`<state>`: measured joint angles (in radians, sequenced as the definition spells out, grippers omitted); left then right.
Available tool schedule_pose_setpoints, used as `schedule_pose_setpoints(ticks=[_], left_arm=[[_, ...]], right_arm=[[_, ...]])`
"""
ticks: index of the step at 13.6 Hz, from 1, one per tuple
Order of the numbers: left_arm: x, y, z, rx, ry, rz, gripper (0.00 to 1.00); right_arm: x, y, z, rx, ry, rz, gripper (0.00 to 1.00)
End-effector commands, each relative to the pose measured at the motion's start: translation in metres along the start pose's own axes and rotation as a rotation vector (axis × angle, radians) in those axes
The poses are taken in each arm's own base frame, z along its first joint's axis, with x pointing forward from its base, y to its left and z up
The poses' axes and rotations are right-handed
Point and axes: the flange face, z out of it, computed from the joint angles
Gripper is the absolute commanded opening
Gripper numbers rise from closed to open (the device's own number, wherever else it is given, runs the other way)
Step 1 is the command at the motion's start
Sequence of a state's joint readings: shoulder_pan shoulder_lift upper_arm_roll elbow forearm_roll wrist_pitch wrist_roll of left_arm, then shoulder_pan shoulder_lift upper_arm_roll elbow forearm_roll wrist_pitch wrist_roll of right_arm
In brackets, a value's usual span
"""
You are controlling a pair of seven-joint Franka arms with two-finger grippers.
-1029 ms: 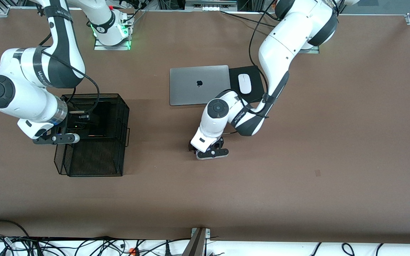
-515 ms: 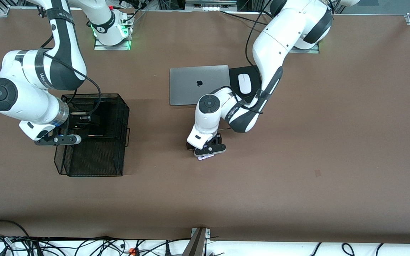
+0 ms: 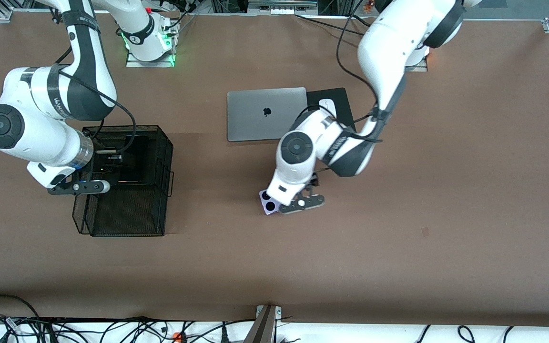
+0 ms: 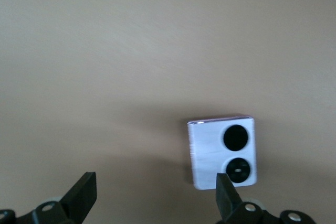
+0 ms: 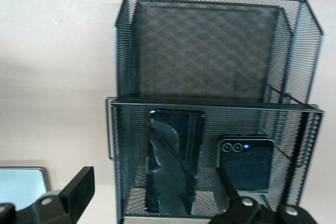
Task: Place phones with both arms
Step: 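Set the lavender phone down with the left gripper and open it, then reach the right gripper to the lavender phone while the left gripper withdraws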
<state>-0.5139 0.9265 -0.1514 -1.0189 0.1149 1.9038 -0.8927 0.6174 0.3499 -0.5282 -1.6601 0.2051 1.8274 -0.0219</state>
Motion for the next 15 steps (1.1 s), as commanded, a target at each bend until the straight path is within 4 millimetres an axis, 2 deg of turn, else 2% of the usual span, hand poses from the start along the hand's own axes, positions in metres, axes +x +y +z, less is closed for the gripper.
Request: schedule_pose_setpoints(ticks=[1,3,5,8,10,11,14,15], left_arm=[[0.026,-0.053,-0.033,0.035,-0.091,0.070,1.00],[0.044,-0.093,-0.047,0.082,-0.154,0.112,1.00],[0.064,-0.134,-0.056,0.103,-0.195,0.136,1.00],[0.095,-0.221,-0.077,0.106,-0.215,0.207,1.00],[0.114,-0.270,-0.102,0.091,-0.207,0.196,1.00],[0.121,-0.293,-0.116,0.095,-0.196,0.180,1.00],[0.138,-0.366,-0.164,0.101,-0.141,0.148,1.00],[0.141,-0.385,-0.176,0.094,-0.127,0.149,1.00]], right_arm=[[0.012,-0.047,-0.001,0.064,0.010,-0.050,1.00],[0.028,-0.105,0.001,0.060,0.036,-0.137,1.00],[0.043,-0.162,0.018,0.065,0.054,-0.159,1.00],[0.055,-0.259,0.056,0.126,0.133,-0.057,1.00],[0.053,-0.300,0.087,0.128,0.189,-0.092,1.00],[0.053,-0.312,0.100,0.131,0.217,-0.097,1.00],[0.041,-0.362,0.148,0.115,0.309,-0.179,1.00],[0.039,-0.371,0.162,0.096,0.338,-0.206,1.00]])
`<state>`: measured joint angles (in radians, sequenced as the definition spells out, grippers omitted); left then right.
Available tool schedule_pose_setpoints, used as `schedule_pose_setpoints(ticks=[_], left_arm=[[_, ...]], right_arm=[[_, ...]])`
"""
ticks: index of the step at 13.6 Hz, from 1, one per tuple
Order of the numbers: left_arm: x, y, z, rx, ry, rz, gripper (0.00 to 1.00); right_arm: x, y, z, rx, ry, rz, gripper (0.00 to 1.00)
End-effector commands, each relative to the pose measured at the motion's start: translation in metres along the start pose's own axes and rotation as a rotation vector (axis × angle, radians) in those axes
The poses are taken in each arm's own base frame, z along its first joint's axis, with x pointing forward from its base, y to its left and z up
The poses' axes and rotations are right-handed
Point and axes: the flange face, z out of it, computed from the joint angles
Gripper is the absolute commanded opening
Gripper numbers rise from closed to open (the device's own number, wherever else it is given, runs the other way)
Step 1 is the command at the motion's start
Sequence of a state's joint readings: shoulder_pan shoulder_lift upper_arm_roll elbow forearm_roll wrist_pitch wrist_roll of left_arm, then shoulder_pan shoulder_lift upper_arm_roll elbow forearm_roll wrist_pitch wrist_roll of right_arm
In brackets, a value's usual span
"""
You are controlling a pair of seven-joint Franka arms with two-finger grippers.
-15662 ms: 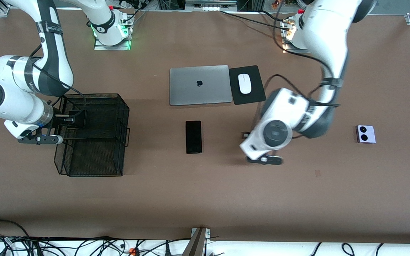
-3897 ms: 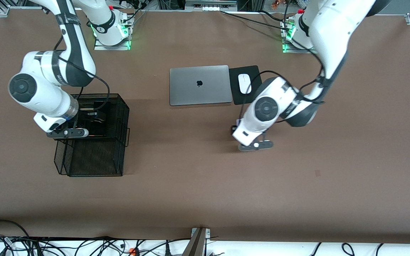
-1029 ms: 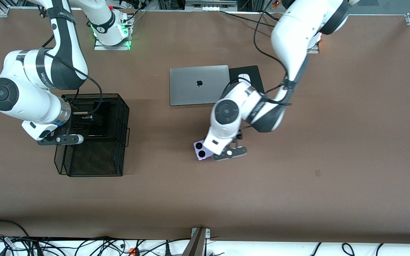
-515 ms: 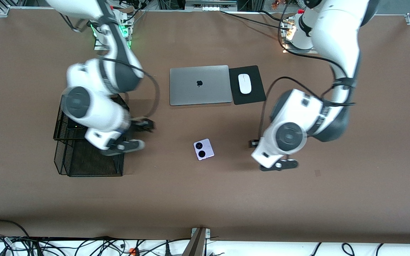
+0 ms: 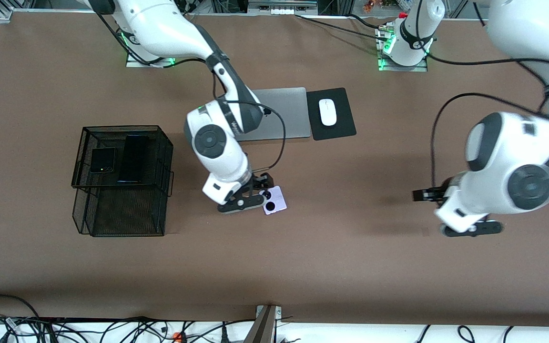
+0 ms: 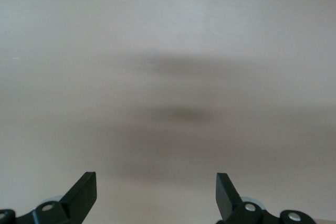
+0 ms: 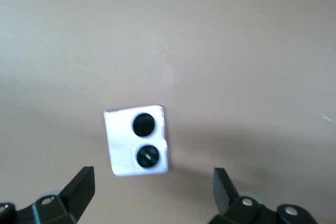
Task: Place phones with both arms
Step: 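Reach the right gripper to the lavender phone while the left gripper withdraws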
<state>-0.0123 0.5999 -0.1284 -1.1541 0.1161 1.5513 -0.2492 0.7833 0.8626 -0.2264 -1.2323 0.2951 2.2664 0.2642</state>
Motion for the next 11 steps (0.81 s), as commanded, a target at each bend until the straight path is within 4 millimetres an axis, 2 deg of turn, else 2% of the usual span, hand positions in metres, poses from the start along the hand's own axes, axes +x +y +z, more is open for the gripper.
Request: schedule_pose_setpoints(ticks=[1,2,4,7,11], left_arm=[[-0.017,-0.050,-0.029,0.006,0.025,0.010,1.00],[-0.020,-0.061,-0.036,0.005,0.024,0.001,1.00],[-0.028,-0.064,-0.043,0.010,0.004,0.007,1.00],[-0.049,-0.069,-0.067,0.013,-0.013,0.032,1.00],[-0.074,-0.098,-0.093,-0.002,-0.041,0.088,1.00]], right_arm=[[-0.006,-0.024,0.032,-0.041,0.067,-0.073,1.00],[-0.011,-0.030,0.042,-0.052,0.076,-0.097,1.00],[-0.018,-0.038,0.052,-0.059,0.076,-0.122,1.00],[-0.024,-0.042,0.067,-0.089,0.089,-0.166,1.00],[-0.024,-0.042,0.077,-0.103,0.128,-0.199,1.00]])
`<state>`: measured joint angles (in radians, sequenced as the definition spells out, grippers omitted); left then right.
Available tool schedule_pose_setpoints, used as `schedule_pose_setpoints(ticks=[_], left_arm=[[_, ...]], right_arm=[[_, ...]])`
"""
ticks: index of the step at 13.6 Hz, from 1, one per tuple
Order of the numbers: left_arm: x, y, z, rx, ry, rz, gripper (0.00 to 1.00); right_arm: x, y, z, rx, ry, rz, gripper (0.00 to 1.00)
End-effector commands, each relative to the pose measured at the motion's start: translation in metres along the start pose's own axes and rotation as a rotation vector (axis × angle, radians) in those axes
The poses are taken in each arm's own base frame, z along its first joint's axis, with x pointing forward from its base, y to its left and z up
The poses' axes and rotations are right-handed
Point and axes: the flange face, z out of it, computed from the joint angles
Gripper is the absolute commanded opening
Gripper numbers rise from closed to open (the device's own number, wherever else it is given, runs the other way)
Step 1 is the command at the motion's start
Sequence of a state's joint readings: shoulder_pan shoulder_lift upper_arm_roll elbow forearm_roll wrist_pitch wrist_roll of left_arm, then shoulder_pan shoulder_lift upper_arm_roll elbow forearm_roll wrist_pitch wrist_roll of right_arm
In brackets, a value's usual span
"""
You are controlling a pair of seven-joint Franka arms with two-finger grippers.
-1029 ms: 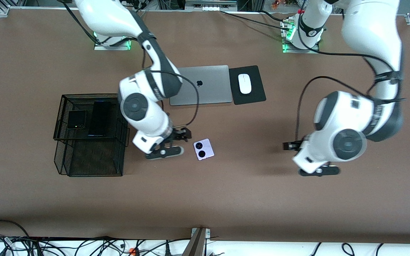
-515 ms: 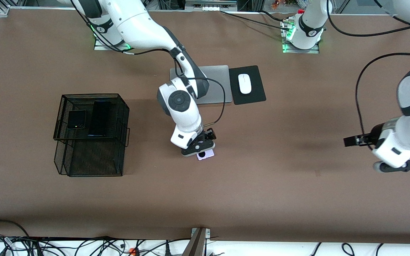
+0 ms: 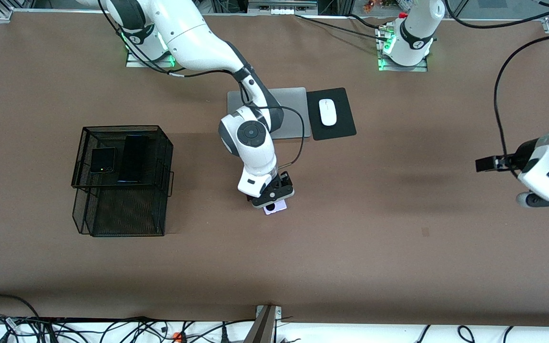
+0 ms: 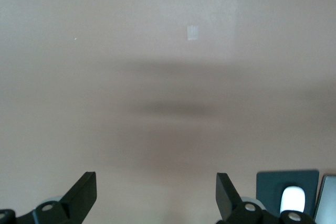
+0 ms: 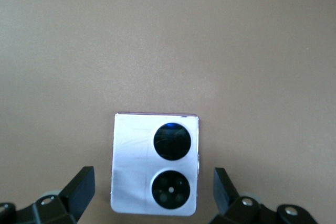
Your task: Place phones with both arms
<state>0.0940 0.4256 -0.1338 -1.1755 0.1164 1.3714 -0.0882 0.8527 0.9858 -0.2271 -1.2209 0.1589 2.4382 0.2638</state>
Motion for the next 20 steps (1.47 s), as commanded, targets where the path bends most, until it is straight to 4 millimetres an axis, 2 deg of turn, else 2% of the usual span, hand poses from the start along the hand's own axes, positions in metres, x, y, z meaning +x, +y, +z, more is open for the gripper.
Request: schedule_pose_setpoints(ticks=[1,3,7,10,12,17,20], left_arm=[[-0.027,-0.015,-0.013,-0.001,-0.018,0.042,1.00],[-0.037,-0.020,-0.021,-0.017,-0.012,0.072,1.00],[-0.066,-0.019,-0.034,-0.019,-0.001,0.100,1.00],[-0.087,-0.011,-0.036,-0.047,0.039,0.108,1.00],[-0.101,0.000,-0.030,-0.037,0.061,0.124,1.00],[-0.104,0.012,-0.035,-0.072,0.078,0.119,1.00],[-0.104,0.009,-0.035,-0.067,0.079,0.132,1.00]], right_arm=[[0.004,-0.004,0.006,-0.013,0.045,-0.028,1.00],[0.003,-0.004,0.013,-0.010,0.062,-0.028,1.00],[-0.002,-0.006,0.026,-0.007,0.088,-0.036,1.00],[-0.003,-0.010,0.026,-0.011,0.089,-0.048,1.00],[-0.003,-0.011,0.026,-0.011,0.089,-0.048,1.00],[-0.006,-0.012,0.029,-0.013,0.084,-0.053,1.00],[-0.008,-0.015,0.030,-0.033,0.088,-0.086,1.00]])
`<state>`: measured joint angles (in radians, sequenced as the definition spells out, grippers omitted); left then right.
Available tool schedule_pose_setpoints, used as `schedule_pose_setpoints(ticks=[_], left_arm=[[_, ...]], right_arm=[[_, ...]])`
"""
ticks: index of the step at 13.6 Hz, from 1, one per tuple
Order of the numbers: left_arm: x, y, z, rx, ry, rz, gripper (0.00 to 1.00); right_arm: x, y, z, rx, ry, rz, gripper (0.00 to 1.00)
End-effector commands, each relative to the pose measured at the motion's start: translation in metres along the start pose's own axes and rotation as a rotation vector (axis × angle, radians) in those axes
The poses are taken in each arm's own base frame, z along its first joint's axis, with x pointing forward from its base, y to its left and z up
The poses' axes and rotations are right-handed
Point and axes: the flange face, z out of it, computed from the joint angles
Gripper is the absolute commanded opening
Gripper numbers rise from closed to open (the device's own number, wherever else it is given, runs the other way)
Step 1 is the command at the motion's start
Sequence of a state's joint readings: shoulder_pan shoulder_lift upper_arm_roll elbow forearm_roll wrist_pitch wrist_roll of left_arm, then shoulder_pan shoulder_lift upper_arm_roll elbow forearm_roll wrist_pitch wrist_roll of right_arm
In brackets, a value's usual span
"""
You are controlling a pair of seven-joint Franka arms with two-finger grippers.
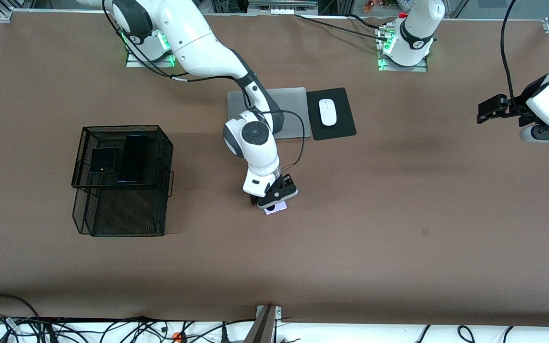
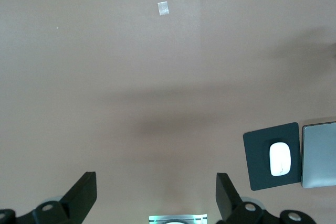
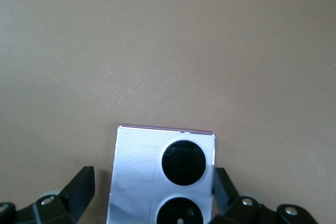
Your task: Place phones with both arms
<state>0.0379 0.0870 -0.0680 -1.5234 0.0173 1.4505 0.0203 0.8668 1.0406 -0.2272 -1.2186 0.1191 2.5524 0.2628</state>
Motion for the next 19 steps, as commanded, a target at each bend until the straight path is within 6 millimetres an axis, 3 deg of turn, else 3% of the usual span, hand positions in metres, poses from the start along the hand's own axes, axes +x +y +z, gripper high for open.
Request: schedule_pose_setpoints(ticks=[1,8,14,15,16,19], left_arm=[[-0.0073,-0.0015,-0.0015,-0.010,0.014,0.015,1.00],[-0.0049,-0.0076,-0.0005,-0.004,0.014,0.004,1.00],[-0.0012,-0.0007,0.0042,0.047,0.003,0.008,1.00],[-0.0012,-0.0015,0.0035,0.046,0.004,0.006,1.00],[-0.0012,-0.0015,0.0042,0.046,0.003,0.006,1.00],[-0.0016,0.0002,0.0034,0.047,0.004,0.006,1.00]], right_arm=[[0.0009,-0.0039,0.0033,-0.024,0.018,-0.037,1.00],[-0.0034,-0.0035,0.0107,-0.036,0.010,-0.056,1.00],[-0.0053,-0.0025,0.0128,-0.037,0.006,-0.045,0.97],[-0.0053,-0.0025,0.0128,-0.036,0.005,-0.044,0.80],[-0.0050,-0.0026,0.0125,-0.035,0.008,-0.044,0.50],[-0.0051,-0.0009,0.0122,-0.036,0.007,-0.056,0.13]])
